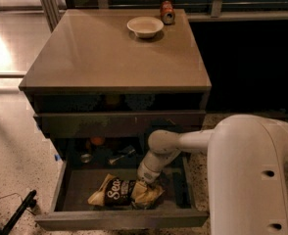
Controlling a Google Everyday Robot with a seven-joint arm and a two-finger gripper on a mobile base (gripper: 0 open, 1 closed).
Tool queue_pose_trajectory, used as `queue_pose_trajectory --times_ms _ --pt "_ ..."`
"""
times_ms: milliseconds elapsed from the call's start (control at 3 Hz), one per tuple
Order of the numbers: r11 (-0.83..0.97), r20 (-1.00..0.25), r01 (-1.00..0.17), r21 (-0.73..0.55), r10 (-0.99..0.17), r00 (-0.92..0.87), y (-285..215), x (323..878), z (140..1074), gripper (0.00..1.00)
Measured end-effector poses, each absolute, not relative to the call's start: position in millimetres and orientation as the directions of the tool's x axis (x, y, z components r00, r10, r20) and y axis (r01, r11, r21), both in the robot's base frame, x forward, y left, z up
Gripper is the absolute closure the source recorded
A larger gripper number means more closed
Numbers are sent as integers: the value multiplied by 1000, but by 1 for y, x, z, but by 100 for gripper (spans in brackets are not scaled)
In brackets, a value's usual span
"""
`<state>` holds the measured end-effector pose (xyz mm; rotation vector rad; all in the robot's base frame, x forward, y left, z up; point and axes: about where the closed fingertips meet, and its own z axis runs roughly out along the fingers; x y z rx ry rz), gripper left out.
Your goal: Place brown chip bag into middle drawer
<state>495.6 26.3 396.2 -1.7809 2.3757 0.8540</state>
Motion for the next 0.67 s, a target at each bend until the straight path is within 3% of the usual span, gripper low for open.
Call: queue_pose_trajectory --times_ms 333,667 --pt "183 -358 -900 395 -872 -335 26 496 396 0" --pt "183 -358 -900 395 -872 -334 26 496 396 0"
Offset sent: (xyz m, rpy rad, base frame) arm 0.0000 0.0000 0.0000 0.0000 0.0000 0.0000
